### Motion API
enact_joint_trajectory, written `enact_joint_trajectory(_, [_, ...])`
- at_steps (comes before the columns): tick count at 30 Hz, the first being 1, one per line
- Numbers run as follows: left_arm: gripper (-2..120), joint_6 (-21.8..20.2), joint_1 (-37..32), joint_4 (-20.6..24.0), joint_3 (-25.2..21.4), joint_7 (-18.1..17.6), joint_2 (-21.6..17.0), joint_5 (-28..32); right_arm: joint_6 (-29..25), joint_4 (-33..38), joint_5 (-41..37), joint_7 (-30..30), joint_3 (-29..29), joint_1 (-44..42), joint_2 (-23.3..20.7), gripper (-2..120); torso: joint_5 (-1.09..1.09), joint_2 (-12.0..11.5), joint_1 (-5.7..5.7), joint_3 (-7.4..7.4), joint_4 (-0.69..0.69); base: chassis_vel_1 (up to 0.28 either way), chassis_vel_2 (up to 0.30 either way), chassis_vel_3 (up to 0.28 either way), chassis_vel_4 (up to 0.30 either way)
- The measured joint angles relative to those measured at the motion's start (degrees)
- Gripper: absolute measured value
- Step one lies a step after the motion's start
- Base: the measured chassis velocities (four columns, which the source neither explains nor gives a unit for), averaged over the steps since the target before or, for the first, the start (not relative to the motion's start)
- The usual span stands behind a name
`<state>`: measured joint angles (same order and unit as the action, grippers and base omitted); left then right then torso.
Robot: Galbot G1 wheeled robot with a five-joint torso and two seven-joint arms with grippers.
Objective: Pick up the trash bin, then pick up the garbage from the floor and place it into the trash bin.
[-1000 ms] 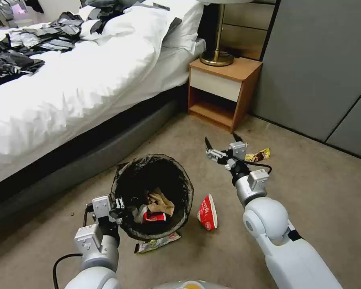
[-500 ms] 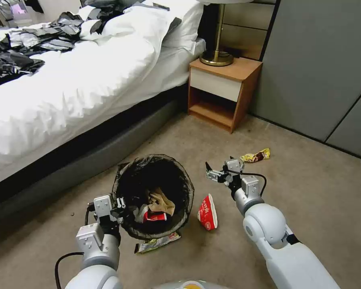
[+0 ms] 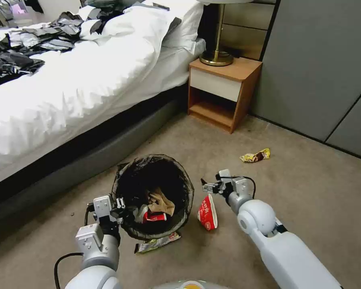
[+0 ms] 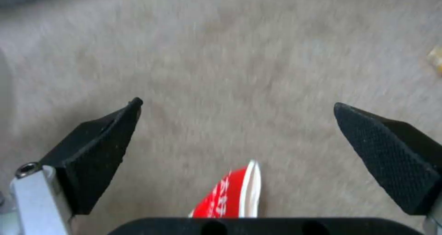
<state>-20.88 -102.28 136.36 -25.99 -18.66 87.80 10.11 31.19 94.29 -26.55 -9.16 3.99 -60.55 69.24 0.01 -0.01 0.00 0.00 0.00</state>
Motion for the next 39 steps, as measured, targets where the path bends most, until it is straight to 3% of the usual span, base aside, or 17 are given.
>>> enact_joint_trajectory(12, [1, 0.00, 1.08, -1.38, 0.04, 0.00, 0.33, -0.04, -0.37, -13.06, 4.39, 4.46, -0.98, 3.45, 3.92, 100, -0.01, 0.00, 0.00, 0.00, 0.00, 0.000, 0.000, 0.000, 0.000])
enact_joint_trajectory(39, [1, 0.03, 0.47, -1.65, 0.26, -0.07, 0.31, -0.53, -9.26, -26.72, 11.57, 7.36, 2.27, 2.52, 6.93, 96, -0.01, 0.00, -0.01, 0.00, 0.00, 0.000, 0.000, 0.000, 0.000])
